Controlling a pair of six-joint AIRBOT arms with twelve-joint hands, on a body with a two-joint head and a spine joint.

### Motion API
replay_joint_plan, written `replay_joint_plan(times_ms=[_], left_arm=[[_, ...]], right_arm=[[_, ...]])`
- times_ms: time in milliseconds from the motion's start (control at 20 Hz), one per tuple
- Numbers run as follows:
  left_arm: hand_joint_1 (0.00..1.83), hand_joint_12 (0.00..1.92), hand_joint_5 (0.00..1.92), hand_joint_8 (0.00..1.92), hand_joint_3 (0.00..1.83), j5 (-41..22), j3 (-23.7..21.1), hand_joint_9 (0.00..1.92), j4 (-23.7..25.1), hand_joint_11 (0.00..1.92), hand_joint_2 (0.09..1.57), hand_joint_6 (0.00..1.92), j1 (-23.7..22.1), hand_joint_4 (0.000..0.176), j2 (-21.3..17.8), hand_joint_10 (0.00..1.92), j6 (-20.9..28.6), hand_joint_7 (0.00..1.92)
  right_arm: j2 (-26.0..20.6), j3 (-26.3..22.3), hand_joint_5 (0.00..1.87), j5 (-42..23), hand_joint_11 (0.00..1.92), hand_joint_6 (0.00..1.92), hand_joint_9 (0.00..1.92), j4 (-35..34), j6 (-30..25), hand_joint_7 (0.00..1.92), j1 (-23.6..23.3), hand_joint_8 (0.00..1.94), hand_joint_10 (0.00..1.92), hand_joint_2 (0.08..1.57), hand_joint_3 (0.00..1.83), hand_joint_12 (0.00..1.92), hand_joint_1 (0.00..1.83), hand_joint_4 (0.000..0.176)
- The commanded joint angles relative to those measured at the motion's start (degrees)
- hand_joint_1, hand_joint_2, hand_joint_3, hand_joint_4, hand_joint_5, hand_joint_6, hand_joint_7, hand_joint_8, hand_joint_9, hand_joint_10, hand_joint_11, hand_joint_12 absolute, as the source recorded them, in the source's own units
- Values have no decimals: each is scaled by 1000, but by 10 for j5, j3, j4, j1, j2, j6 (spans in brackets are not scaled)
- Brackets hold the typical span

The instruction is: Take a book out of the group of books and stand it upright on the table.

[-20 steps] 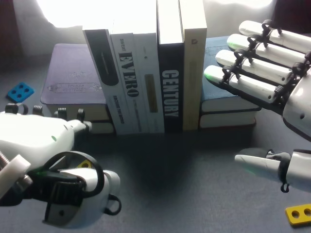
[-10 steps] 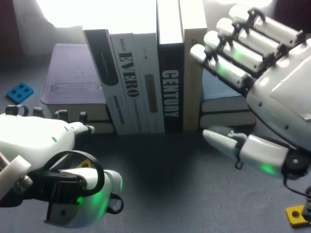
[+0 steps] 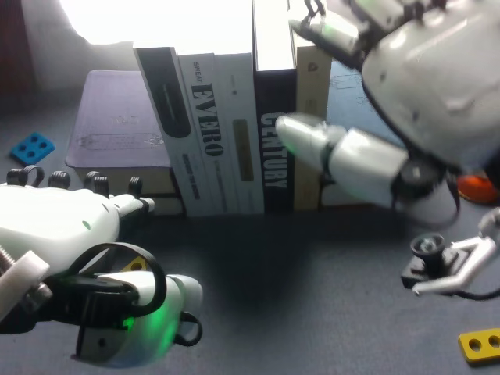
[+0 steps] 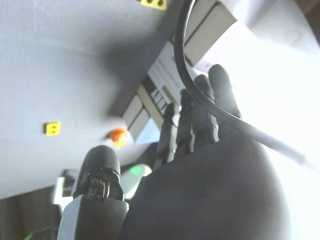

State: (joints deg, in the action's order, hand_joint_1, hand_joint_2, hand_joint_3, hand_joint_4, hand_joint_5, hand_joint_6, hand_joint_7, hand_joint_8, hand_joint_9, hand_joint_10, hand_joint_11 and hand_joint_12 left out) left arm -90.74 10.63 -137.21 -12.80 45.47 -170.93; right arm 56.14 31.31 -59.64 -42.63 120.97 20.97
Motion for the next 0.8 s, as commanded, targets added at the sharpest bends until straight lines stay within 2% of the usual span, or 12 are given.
replay_joint_plan(times_ms=[0, 200, 250, 400, 450, 500, 650, 700, 750], left_arm=[[0, 289, 72, 3, 0, 8, -2, 83, 46, 0, 1350, 7, -3, 66, -1, 5, 2, 62], [0, 267, 69, 4, 0, 8, -2, 70, 46, 0, 1346, 9, -2, 70, -1, 3, 2, 50], [0, 305, 62, 2, 1, 8, -2, 100, 46, 0, 1353, 4, -2, 63, -1, 11, 2, 52], [0, 341, 55, 4, 0, 8, -2, 117, 46, 0, 1350, 4, -2, 60, -1, 11, 2, 65], [0, 340, 78, 13, 2, 8, -2, 132, 46, 0, 1355, 13, -1, 57, -1, 16, 2, 91], [0, 340, 76, 15, 2, 8, -2, 138, 46, 0, 1355, 11, -1, 51, -1, 17, 2, 99], [0, 299, 69, 5, 2, 8, -2, 124, 46, 0, 1359, 4, -1, 51, -1, 5, 2, 95], [0, 293, 83, 13, 4, 8, -2, 115, 46, 0, 1366, 9, -1, 53, -1, 1, 2, 121], [0, 295, 90, 12, 5, 8, -2, 110, 46, 0, 1368, 11, -1, 50, -1, 0, 2, 121]], right_arm=[[0, 3, 372, -35, 0, 123, 0, 32, -9, 0, -13, 0, 0, 1214, 0, 0, 0, 69], [16, 31, 378, -27, 0, 120, 0, 32, -31, 0, -30, 0, 0, 1215, 0, 0, 0, 62], [20, 38, 368, -24, 0, 111, 0, 32, -36, 0, -32, 0, 0, 1210, 0, 0, 0, 62], [28, 53, 357, -15, 0, 103, 0, 24, -52, 0, -42, 0, 0, 1207, 0, 0, 0, 63], [33, 59, 360, -15, 0, 101, 0, 23, -57, 0, -45, 0, 0, 1211, 0, 0, 0, 53], [39, 65, 355, -15, 0, 98, 0, 23, -63, 0, -47, 0, 0, 1209, 0, 0, 0, 54], [56, 81, 357, -12, 0, 96, 0, -3, -71, 0, -53, 0, 0, 1212, 0, 0, 0, 45], [61, 85, 357, -11, 0, 93, 0, -19, -75, 0, -53, 0, 0, 1216, 0, 0, 0, 30], [64, 88, 388, -11, 0, 105, 0, -30, -82, 0, -53, 0, 0, 1222, 1, 0, 0, 29]])
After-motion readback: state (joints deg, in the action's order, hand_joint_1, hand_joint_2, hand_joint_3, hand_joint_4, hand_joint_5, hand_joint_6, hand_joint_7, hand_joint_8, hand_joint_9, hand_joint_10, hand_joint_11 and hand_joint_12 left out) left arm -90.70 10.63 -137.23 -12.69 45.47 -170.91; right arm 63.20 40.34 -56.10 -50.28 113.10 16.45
